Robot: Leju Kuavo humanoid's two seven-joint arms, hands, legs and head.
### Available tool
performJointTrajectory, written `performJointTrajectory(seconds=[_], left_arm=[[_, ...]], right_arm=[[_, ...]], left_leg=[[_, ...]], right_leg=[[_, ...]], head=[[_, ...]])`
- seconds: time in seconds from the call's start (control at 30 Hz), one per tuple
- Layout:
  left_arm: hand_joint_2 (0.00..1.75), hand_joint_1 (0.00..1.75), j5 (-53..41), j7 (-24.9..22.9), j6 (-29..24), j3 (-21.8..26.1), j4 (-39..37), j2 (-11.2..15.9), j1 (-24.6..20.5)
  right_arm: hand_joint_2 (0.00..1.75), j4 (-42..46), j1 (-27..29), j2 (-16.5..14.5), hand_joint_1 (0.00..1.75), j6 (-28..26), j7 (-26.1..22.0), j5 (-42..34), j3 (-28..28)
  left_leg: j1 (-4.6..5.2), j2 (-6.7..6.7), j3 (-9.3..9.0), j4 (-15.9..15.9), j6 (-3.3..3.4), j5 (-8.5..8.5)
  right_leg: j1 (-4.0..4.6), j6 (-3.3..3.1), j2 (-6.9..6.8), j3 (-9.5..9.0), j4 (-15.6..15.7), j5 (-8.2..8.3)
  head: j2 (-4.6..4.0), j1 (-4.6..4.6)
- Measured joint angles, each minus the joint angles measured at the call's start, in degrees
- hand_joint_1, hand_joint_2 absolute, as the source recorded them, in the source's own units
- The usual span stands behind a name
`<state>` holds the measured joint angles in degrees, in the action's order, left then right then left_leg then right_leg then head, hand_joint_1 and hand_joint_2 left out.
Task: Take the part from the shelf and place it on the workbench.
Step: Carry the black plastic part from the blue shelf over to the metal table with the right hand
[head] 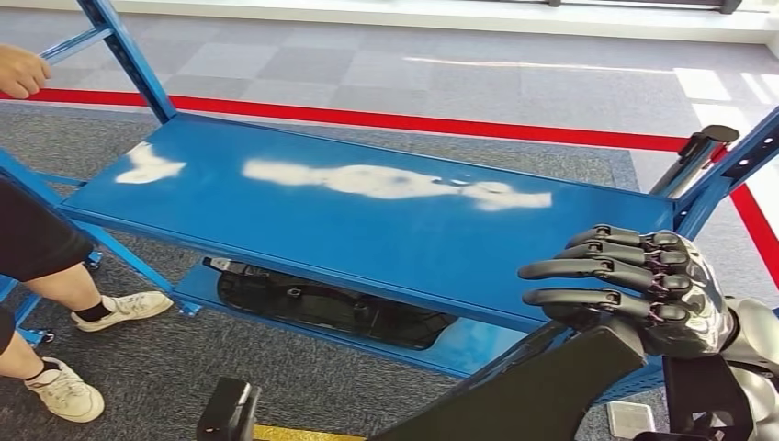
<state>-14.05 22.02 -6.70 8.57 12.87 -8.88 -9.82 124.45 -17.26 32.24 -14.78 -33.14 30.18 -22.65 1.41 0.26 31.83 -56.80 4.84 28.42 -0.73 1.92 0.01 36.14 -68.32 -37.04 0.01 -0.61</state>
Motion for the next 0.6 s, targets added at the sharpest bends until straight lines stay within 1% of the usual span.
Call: performJointTrajectory(seconds=[0.03,0.07,0.1,0.13,0.17,0.2,0.23,0.27,0.33,0.37,0.4,0.43,0.47,0.5,0.53,0.57,0.6], left_arm=[[0.00,0.00,0.00,-0.01,0.03,0.00,0.00,-0.08,0.08],[0.00,0.00,0.00,-0.01,0.03,0.00,0.00,-0.12,0.15],[0.00,0.00,0.00,-0.01,0.02,0.00,0.00,-0.13,0.18],[0.00,0.00,0.00,-0.01,0.02,0.00,0.00,-0.14,0.18],[0.00,0.00,0.00,-0.01,0.01,0.01,0.00,-0.15,0.15],[0.00,0.00,0.00,-0.01,-0.01,0.03,0.00,-0.11,0.11],[0.00,0.00,0.00,0.00,-0.02,0.05,0.00,-0.09,0.10],[0.00,0.00,0.00,0.00,-0.04,0.07,0.00,-0.07,0.12],[0.00,0.00,-0.02,0.00,-0.05,0.09,0.00,-0.06,0.23],[0.00,0.00,-0.07,-0.01,-0.03,0.10,0.00,-0.05,0.26],[0.00,0.00,-0.14,-0.02,-0.01,0.10,0.00,-0.05,0.27],[0.00,0.00,-0.21,-0.02,0.02,0.11,0.00,-0.06,0.27],[0.00,0.00,-0.28,-0.03,0.03,0.11,0.00,-0.08,0.25],[0.00,0.00,-0.31,-0.03,0.03,0.10,0.00,-0.09,0.25],[0.00,0.00,-0.33,-0.03,0.03,0.10,0.00,-0.10,0.26],[0.00,0.00,-0.36,-0.03,0.03,0.10,0.00,-0.10,0.26],[0.00,0.00,-0.37,-0.04,0.03,0.10,0.00,-0.10,0.25]], right_arm=[[1.75,0.00,0.08,0.03,1.75,-0.01,0.01,0.00,-0.02],[1.75,0.00,0.16,0.05,1.75,-0.02,0.01,0.00,-0.04],[1.75,0.00,0.20,0.08,1.75,-0.05,0.01,0.00,-0.05],[1.75,0.00,0.20,0.11,1.75,-0.09,0.01,0.01,-0.05],[1.75,0.00,0.19,0.13,1.75,-0.13,0.01,0.01,-0.05],[1.75,-0.02,0.18,0.13,1.75,-0.18,0.01,0.02,-0.08],[1.75,-0.03,0.20,0.16,1.75,-0.22,0.02,0.03,-0.09],[1.75,-0.03,0.27,0.18,1.75,-0.26,0.03,0.04,-0.10],[1.75,-0.02,0.38,0.22,1.75,-0.33,0.06,0.05,-0.12],[1.75,-0.02,0.37,0.22,1.75,-0.34,0.07,0.08,-0.13],[1.75,-0.02,0.32,0.22,1.75,-0.35,0.09,0.12,-0.14],[1.75,-0.01,0.25,0.22,1.75,-0.36,0.12,0.16,-0.15],[1.75,0.01,0.20,0.23,1.75,-0.37,0.16,0.20,-0.15],[1.75,0.02,0.20,0.24,1.75,-0.39,0.22,0.23,-0.16],[1.75,0.03,0.18,0.24,1.75,-0.41,0.29,0.27,-0.16],[1.75,0.03,0.19,0.24,1.75,-0.43,0.37,0.30,-0.18],[1.75,0.03,0.19,0.24,1.75,-0.43,0.45,0.33,-0.19]], left_leg=[[-0.15,0.08,0.44,-0.22,-0.21,-0.13],[-0.35,0.17,0.91,-0.53,-0.41,-0.24],[-0.63,0.25,1.40,-0.95,-0.64,-0.32],[-0.98,0.31,1.90,-1.51,-0.93,-0.33],[-1.27,0.32,2.43,-2.23,-1.32,-0.22],[-1.38,0.28,3.05,-3.09,-1.82,-0.08],[-1.35,0.21,3.68,-3.91,-2.27,0.00],[-1.21,0.15,4.21,-4.52,-2.65,-0.04],[-1.05,0.09,4.92,-4.94,-3.07,-0.55],[-1.10,0.08,5.18,-5.03,-3.27,-0.49],[-1.19,0.06,5.57,-5.59,-3.54,0.31],[-1.29,0.05,6.18,-7.06,-3.87,1.96],[-1.43,0.03,6.99,-9.66,-4.20,4.31],[-1.53,0.03,7.94,-13.29,-4.47,6.97],[-1.59,0.03,8.66,-16.96,-4.58,9.22],[-1.61,0.03,8.70,-19.44,-4.54,10.65],[-1.57,0.02,7.72,-19.86,-4.32,11.14]], right_leg=[[-0.17,0.33,0.00,1.32,-3.36,-1.42],[-0.38,0.78,-0.01,2.00,-5.39,-1.97],[-0.64,1.33,-0.04,1.64,-5.25,-1.42],[-0.96,1.98,-0.08,0.18,-2.84,0.10],[-1.35,2.73,-0.15,-1.84,0.96,1.80],[-1.60,3.27,-0.09,-3.49,4.31,3.06],[-1.77,3.32,0.07,-4.43,6.52,3.80],[-1.82,3.07,0.23,-4.57,7.31,3.95],[-1.74,1.84,0.43,-3.77,6.71,4.24],[-1.77,1.31,0.29,-3.35,6.56,4.54],[-1.80,0.73,0.16,-2.84,6.47,4.92],[-1.85,0.21,0.02,-2.22,6.45,5.36],[-1.84,-0.18,-0.09,-1.57,6.44,5.81],[-1.76,-0.43,-0.17,-0.88,6.41,6.31],[-1.63,-0.54,-0.25,-0.19,6.39,6.82],[-1.47,-0.60,-0.31,0.48,6.38,7.35],[-1.29,-0.64,-0.34,1.13,6.38,7.88]], head=[[0.01,0.01],[0.01,0.00],[0.01,0.00],[0.02,0.00],[0.01,0.01],[0.01,0.05],[0.01,0.07],[0.00,0.07],[0.00,0.04],[0.00,0.04],[0.00,0.05],[0.00,0.05],[0.01,0.04],[0.01,0.04],[0.01,0.04],[0.02,0.04],[0.01,0.04]])
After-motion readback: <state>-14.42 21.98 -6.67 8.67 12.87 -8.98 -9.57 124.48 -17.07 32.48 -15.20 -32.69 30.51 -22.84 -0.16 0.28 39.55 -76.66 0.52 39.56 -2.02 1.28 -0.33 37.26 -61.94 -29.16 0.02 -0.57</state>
